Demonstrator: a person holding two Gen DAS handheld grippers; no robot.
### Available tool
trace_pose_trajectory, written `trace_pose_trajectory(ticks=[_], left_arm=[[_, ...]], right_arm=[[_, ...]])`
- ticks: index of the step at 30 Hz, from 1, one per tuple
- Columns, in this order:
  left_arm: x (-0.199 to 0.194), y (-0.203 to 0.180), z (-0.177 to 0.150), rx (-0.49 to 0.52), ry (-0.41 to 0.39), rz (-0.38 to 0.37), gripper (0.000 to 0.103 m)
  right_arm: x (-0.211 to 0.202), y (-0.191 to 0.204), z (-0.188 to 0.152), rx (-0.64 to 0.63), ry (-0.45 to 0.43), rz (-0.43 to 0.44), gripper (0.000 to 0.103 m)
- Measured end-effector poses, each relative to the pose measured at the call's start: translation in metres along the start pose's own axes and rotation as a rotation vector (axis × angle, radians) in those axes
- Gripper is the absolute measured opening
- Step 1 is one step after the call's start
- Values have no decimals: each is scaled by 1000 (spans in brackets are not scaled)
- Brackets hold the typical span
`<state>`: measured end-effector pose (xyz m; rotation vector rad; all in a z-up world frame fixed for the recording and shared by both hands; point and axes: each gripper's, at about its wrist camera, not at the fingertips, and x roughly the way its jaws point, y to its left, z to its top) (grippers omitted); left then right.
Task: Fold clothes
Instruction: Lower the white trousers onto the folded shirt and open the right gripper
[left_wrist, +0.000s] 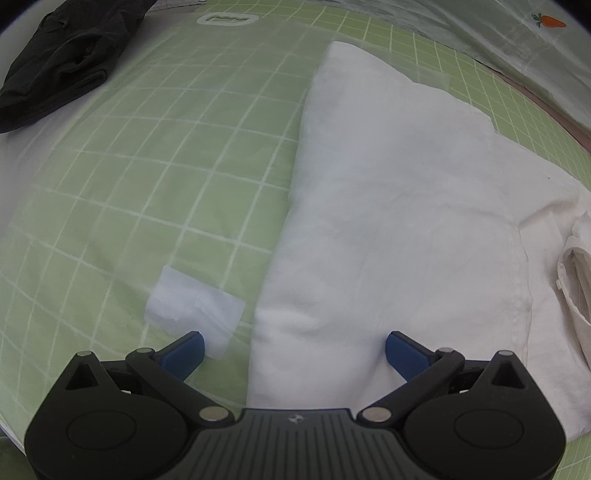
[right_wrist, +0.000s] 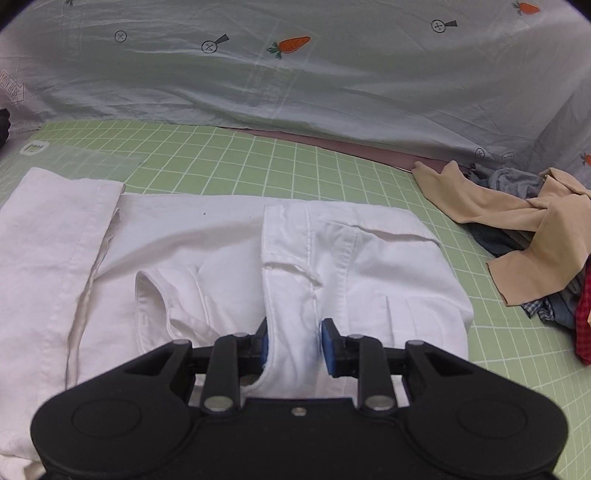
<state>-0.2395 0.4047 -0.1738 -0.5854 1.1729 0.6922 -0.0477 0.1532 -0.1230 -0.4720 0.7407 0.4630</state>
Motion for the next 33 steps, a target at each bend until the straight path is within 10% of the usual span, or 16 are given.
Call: trace_pose_trajectory(ticks=[4,11,18,33], left_arm=[[0,-2,1,0,1,-1,103],[0,1,1,-2,-2,-7,103],[1,-1,2,-12,-4,-1,103],[0,0,0,-9,-4,1,103]], right_arm=[[19,17,6,-99,38,-50,39],[3,3,4,41,-7,58,21],[-44,22,11,44,-111,197,20],[-29,60,-6,28,-41,372,21]])
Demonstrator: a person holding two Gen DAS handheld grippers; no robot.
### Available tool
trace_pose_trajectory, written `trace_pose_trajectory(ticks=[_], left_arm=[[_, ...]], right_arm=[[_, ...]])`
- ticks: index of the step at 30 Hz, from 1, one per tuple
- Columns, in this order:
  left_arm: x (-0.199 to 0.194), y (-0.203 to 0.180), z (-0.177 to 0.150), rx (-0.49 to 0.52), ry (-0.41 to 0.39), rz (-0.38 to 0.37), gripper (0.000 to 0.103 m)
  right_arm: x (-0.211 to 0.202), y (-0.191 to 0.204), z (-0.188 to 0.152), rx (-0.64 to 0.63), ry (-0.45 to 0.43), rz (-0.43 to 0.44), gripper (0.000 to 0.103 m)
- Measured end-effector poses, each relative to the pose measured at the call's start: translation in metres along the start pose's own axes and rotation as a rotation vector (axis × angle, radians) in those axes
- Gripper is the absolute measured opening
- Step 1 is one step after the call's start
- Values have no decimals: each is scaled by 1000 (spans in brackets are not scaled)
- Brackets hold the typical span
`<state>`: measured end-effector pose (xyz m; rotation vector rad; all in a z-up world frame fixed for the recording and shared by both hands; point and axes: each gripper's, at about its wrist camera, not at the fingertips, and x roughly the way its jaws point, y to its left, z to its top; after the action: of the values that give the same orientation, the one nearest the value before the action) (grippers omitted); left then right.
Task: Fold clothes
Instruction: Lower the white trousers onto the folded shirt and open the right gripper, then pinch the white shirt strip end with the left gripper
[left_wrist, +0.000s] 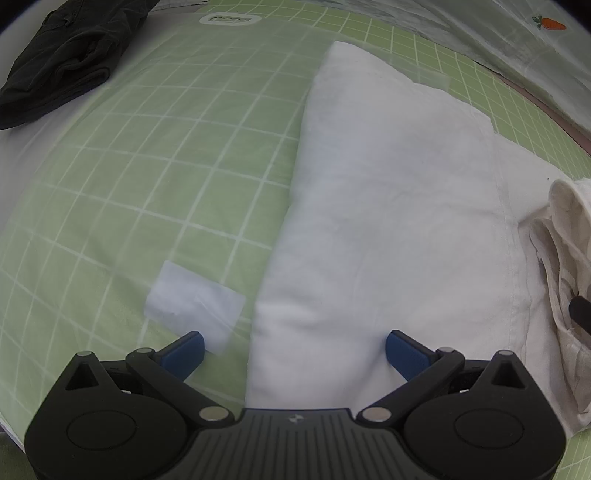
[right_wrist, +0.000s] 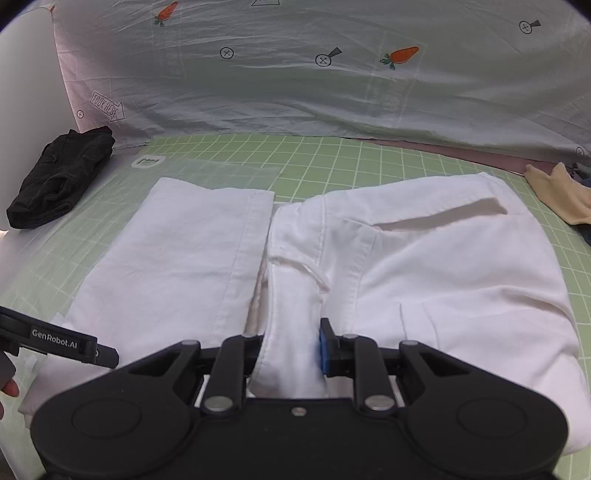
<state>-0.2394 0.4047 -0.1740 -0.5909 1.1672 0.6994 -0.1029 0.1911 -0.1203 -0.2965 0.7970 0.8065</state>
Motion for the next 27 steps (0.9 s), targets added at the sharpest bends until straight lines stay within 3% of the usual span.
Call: trace_pose_trajectory(ticks=[4,8,11,15,20,23,24,27], left_arm=[[0,0,0,0,0,-2,103],[0,0,-1,2,1,-6,103],[0,-1,-2,6,-3,-7,103],[1,0,-2,7,-2,-7,103],[2,-1,0,9,2,-2,103],[1,-1,-1,9,3,-1,103],[1,-1,-1,8,3,-1,103],[2,-1,-1,9,3,-2,103]], right_arm=[[23,5,-14,-63,65,-21,24],[11,8,-8,-64,42,6,60],[3,6,-1,-66,22,-46,70],[-22,-15,13,39,-66,-52,83],[-42,-51,27,151,-189,-157,90],[-29,-79,22,211,-172,-271,92],[-23,-88,19,234,-163,-311,99],[8,-111,-10,326,-22,-326,102]])
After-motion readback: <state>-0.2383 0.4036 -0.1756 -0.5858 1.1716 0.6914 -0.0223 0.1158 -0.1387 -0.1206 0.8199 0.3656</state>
